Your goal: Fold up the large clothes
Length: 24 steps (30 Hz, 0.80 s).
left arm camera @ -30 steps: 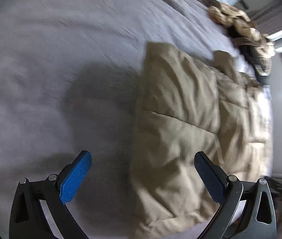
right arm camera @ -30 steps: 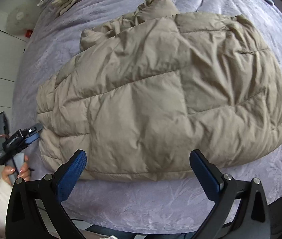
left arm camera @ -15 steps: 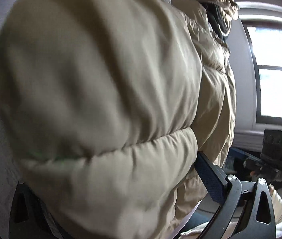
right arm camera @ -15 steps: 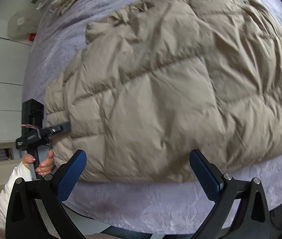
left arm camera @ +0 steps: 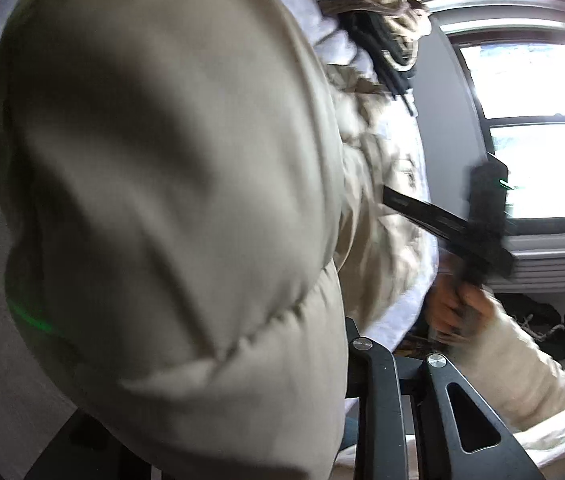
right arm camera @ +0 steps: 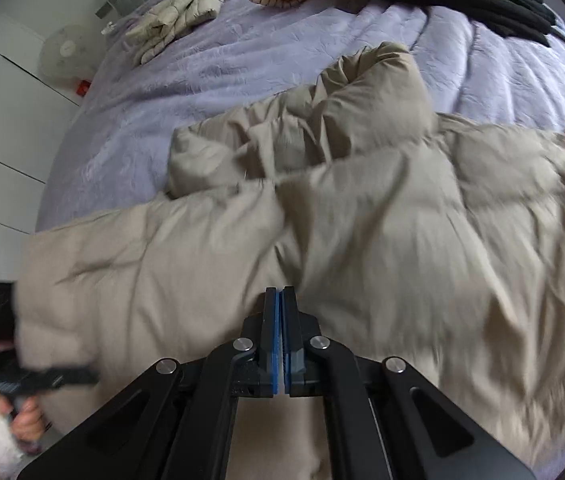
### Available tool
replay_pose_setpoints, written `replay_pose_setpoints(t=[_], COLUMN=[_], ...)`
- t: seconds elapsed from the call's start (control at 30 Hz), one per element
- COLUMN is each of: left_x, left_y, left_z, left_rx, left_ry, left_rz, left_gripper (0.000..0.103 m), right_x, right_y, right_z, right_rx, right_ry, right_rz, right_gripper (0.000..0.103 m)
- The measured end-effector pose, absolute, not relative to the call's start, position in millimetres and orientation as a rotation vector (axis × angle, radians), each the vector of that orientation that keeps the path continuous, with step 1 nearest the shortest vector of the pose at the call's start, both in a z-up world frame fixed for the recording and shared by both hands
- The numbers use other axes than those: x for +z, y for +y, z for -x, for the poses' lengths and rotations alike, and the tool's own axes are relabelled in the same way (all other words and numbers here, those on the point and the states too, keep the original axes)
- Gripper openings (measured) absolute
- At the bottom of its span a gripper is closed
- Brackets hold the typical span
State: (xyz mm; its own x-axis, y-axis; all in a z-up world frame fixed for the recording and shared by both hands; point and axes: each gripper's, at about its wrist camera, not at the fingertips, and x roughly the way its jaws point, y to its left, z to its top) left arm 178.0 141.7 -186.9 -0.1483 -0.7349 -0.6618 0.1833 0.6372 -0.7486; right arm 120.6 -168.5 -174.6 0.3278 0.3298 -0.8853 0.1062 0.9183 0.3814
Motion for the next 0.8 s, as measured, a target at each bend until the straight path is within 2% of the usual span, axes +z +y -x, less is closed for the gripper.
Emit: replay_pose_setpoints(t=[0.2, 0.4, 0.6, 0.8], left_x=[-129.0, -102.2, -89.7, -77.4], left_y=[77.5, 1.8, -36.3, -70.4], left_z=[-162.9, -154.1, -147.7, -146.5], left_rx=[-0.930, -0.916, -0.899, -0.877], left_ry=[1.460, 1.441, 1.443, 1.462], left_rz=[0.420, 0.321, 0.289, 0.223], left_gripper=[0.032, 0.032, 0.032, 0.032], right_x=[-216.5, -235.4, -196.1, -216.1], right_y=[-178.8, -197.5, -230.5, -219.5], right_z=[-151.0, -156.6, -75.2, -11.2], right_rx=[0.210, 0.246, 0.255, 0.312], right_ry=[1.277, 1.336, 1.284, 1.322], right_rz=[-0.531, -0.669, -0.724, -0.807], right_gripper=[0.001, 0.000, 0.001, 0.002])
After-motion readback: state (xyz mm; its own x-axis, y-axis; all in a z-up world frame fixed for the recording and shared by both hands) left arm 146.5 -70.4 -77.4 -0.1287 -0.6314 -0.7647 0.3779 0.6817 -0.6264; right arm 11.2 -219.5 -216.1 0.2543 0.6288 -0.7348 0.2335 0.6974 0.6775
